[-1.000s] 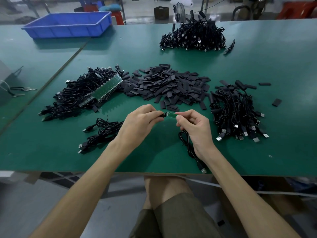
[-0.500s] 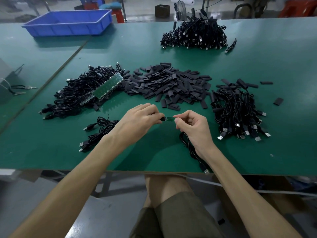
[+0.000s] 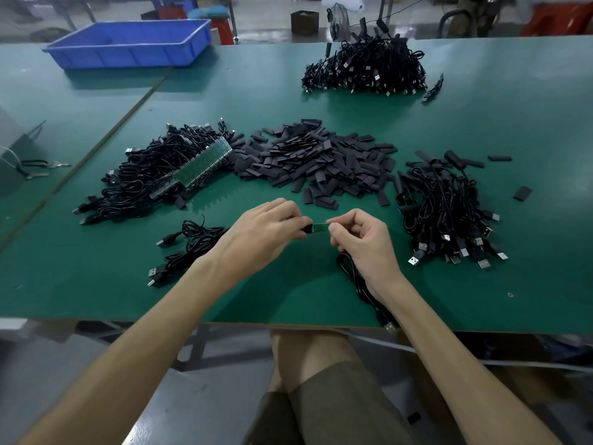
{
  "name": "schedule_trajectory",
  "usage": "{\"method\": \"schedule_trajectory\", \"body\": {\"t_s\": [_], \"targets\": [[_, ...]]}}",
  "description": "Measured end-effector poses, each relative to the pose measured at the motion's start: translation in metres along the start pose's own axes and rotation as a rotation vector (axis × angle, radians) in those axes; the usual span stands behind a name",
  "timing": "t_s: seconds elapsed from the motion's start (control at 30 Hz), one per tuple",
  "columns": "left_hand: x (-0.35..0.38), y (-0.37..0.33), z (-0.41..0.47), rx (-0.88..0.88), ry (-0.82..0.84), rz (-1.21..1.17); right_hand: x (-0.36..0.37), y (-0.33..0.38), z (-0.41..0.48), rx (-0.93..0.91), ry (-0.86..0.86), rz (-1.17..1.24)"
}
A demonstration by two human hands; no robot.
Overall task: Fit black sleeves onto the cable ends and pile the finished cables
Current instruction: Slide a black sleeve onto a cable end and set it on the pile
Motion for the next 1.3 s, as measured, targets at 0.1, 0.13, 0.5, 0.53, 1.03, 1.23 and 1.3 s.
{"method": "schedule_trajectory", "body": {"t_s": [0.1, 0.13, 0.5, 0.53, 1.03, 1.23, 1.3], "targets": [[0.002, -0.001, -0.001, 0.003, -0.013, 0.007, 0.000, 0.000, 0.000, 0.005, -0.006, 0.011], [0.002, 0.000, -0.002, 0.002, -0.020, 0.007, 0.000, 0.000, 0.000, 0.005, -0.006, 0.012], [0.009, -0.003, -0.007, -0.002, -0.018, 0.074, -0.001, -0.002, 0.000, 0.008, -0.023, 0.020], [0.009, -0.003, -0.008, -0.003, -0.013, 0.070, -0.001, -0.002, 0.000, 0.008, -0.020, 0.020], [0.008, -0.008, -0.010, -0.087, 0.033, 0.055, 0.003, 0.001, -0.004, -0.008, 0.081, -0.006], [0.007, -0.014, -0.005, -0.064, 0.076, 0.016, 0.005, 0.002, -0.004, 0.001, 0.111, -0.006], [0.008, -0.015, -0.004, -0.077, 0.074, -0.004, 0.006, 0.002, -0.004, 0.002, 0.116, 0.013]]}}
Point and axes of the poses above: each hand's wrist, its own z-axis towards the middle knuckle, its own x-axis out of the palm, y = z × x, the point moved 3 cm from there along z, towards the middle knuckle, and after that the axes turned 6 degrees about x, right-handed, at the moved point
